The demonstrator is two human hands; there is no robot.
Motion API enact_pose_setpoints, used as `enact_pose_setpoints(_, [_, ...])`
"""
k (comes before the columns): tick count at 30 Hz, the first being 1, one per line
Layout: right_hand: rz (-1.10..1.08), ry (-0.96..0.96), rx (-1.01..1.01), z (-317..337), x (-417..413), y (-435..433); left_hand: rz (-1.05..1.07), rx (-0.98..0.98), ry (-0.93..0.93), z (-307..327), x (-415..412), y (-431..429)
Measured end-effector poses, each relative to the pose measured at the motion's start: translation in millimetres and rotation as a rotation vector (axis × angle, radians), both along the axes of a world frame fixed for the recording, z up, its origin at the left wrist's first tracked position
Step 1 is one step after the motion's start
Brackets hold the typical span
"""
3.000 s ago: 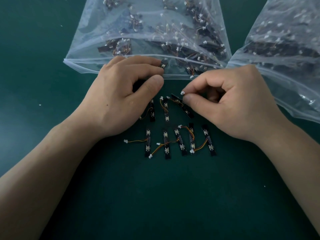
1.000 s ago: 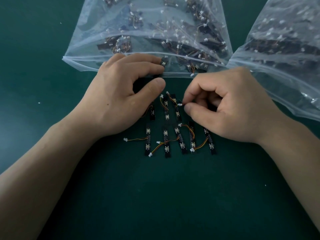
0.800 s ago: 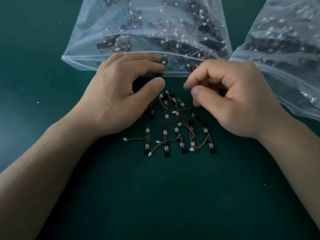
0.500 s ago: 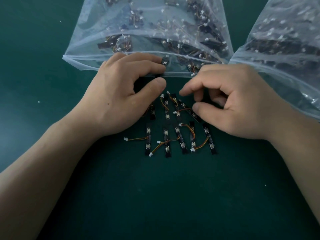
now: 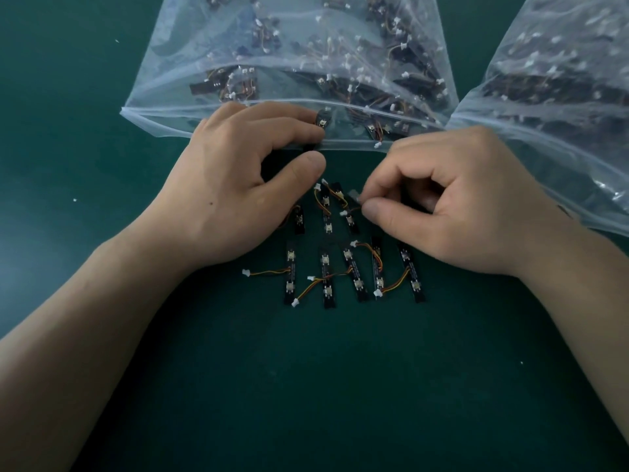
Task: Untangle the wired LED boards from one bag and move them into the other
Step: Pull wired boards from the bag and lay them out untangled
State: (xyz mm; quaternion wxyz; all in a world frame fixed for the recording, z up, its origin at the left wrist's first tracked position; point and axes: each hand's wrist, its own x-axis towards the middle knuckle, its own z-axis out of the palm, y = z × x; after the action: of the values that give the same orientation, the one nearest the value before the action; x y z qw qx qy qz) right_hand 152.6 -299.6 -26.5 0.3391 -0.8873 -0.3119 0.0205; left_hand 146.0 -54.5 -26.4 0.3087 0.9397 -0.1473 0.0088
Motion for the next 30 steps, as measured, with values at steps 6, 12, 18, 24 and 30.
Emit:
enact_pose_setpoints(6, [-0.142,0.038,0.101,-0.1,-0.6,3.8,0.005,0.004,0.001,1.0,-0.4,-0.5])
enact_pose_setpoints(12, [-0.155,0.019,0.053,-0.5,-1.9,8.7,0.004,0.009,0.008,1.8,-0.5,-0.6])
enact_pose_setpoints(18, [-0.167,0.027,0.019,-1.0,-3.3,8.3,-0.002,0.007,0.024,2.9,-0.9,-0.3])
enact_pose_setpoints(24, [-0.174,0.036,0.018,-3.0,-2.9,7.2,-0.004,0.003,0.027,3.4,-0.8,-0.4])
enact_pose_setpoints(30, [-0.149,0.064,0.234,-5.1,0.5,3.3,-0.011,0.006,0.023,2.5,-0.8,0.6])
